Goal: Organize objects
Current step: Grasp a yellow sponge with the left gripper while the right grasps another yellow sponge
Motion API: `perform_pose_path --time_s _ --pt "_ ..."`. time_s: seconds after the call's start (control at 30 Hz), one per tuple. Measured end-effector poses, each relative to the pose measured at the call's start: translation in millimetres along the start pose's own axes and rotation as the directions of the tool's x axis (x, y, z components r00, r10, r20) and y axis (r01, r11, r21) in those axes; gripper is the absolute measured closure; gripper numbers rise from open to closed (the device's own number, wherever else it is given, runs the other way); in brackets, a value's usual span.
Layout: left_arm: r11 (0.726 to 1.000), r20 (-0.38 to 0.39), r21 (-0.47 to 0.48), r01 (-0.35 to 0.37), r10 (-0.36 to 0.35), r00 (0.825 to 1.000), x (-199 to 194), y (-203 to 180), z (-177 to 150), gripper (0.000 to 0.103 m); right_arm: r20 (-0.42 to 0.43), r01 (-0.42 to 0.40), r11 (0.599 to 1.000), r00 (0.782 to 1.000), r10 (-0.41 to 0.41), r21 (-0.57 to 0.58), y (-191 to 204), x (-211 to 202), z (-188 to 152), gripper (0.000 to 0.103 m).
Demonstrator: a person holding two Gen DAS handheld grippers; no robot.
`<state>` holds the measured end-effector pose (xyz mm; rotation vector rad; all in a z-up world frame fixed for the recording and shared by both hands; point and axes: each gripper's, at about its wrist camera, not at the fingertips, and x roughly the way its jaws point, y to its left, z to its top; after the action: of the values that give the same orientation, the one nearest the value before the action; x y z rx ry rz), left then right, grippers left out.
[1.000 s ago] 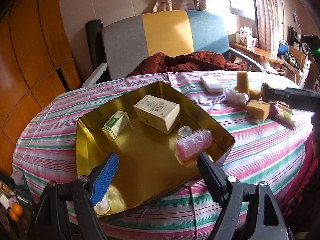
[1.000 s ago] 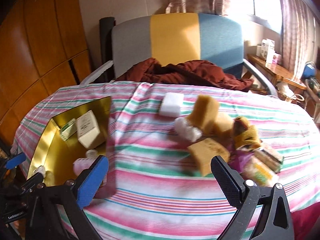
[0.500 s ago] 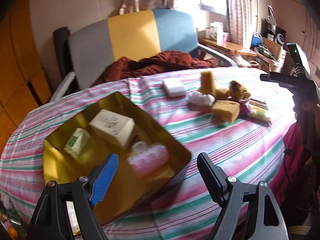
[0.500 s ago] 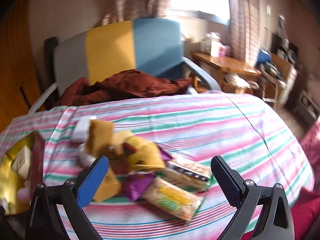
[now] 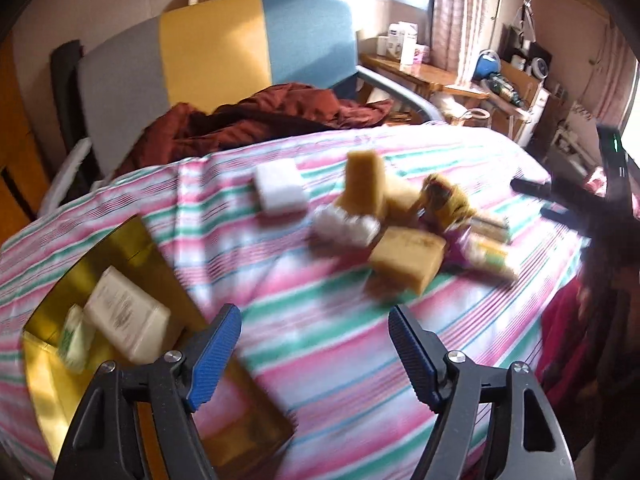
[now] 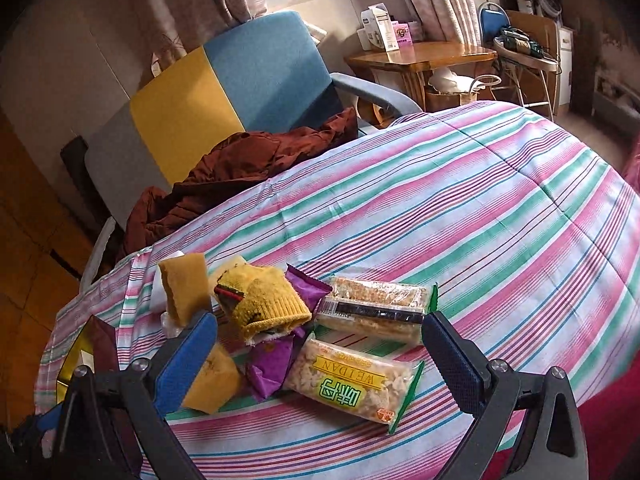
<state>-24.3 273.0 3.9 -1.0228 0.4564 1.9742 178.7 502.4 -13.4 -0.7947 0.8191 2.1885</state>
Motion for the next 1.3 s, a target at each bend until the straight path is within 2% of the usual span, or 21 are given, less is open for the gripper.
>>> perform_pose_path --time_s 0.4,0.73,0.8,0.87,0.97,1.07,1.2,1.3 --pt "0.994 -0.064 -0.039 0.101 -0.103 0.993 86.8 -19.9 81.2 0.026 -0.025 -0.073 0.997 0.997 0.073 0.013 -0.4 1.7 0.0 0.0" --pt "0.988 -0.116 -0.037 0.151 -0.154 0.981 151.3 -32.1 110.5 0.028 -0.07 -0.105 0.994 0.992 0.107 0.019 -0.1 10.5 -2.4 0.0" --pt "0.988 -0.118 -0.026 0.154 -0.156 0.981 156.3 -35.1 111.8 0.062 -0.076 -0.105 0.994 0.991 0.106 0.018 0.2 11.8 -2.8 0.0" --pt "0.987 -0.089 -0.016 0.161 -0.162 0.983 148.0 -36.7 108.9 0.061 -0.083 -0.102 0.995 0.991 0.103 0.016 0.2 13.5 -3.4 0.0" --pt "0.987 -0.022 -0.002 0.163 -0.163 0.986 115.5 -35.8 101.1 0.061 -0.089 -0.101 0.995 0.991 0.101 0.007 1.4 14.3 -3.9 0.0" --pt "0.983 0.02 -0.025 0.182 -0.181 0.983 84.0 -25.1 92.1 0.061 -0.091 -0.117 0.993 0.989 0.115 -0.024 7.6 13.7 -4.7 0.0" --pt "0.98 0.051 -0.051 0.194 -0.192 0.98 44.5 -9.5 67.2 0.061 -0.099 -0.157 0.98 0.984 0.145 -0.121 28.3 12.5 -9.7 0.0" --pt "0.977 0.054 -0.086 0.195 -0.19 0.98 21.1 5.3 43.7 0.061 -0.132 -0.191 0.955 0.978 0.165 -0.226 51.1 14.7 -19.2 0.0"
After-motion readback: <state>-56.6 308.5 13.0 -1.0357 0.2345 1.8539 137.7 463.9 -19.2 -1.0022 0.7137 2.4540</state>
